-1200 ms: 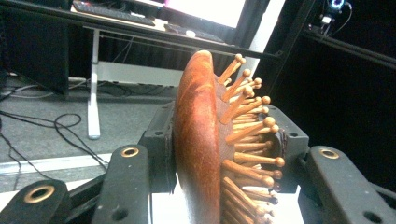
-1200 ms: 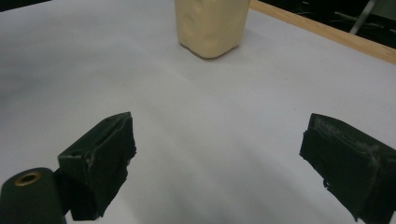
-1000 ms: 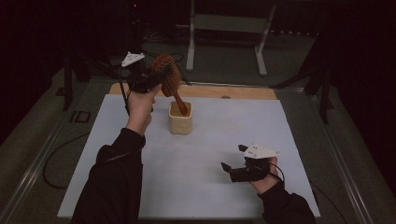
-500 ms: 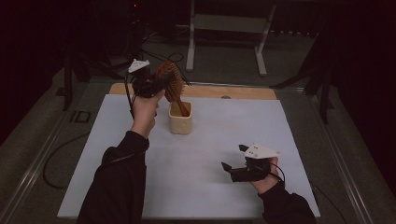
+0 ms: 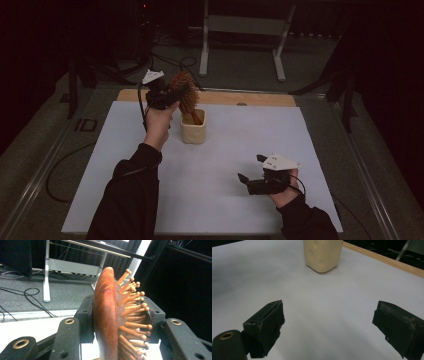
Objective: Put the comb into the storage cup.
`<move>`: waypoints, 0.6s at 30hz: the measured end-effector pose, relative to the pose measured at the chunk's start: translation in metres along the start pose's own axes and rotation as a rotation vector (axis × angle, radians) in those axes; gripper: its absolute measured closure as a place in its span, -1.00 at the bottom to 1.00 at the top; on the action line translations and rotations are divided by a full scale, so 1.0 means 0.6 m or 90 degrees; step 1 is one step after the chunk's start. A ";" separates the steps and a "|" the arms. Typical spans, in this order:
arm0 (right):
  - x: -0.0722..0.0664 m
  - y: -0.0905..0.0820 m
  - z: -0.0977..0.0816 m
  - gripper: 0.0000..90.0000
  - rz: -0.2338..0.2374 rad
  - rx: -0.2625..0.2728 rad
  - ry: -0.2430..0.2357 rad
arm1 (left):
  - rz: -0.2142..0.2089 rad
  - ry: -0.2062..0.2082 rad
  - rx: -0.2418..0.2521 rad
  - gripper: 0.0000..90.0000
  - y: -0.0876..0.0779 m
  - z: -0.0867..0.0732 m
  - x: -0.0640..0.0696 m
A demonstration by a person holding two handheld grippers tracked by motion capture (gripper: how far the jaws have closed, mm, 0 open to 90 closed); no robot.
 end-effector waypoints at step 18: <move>0.001 0.003 -0.002 -0.80 0.003 -0.005 0.000 | -0.008 -0.018 -0.019 0.19 0.013 -0.032 -0.014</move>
Point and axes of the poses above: each handheld gripper's, and its own axes: y roughly forward along the jaws, z roughly out of its top, x roughly to its right, the point moved 3 cm from there along y, roughly forward along the jaws, and after that the axes turned 4 degrees about -z, right-handed, at the moved point
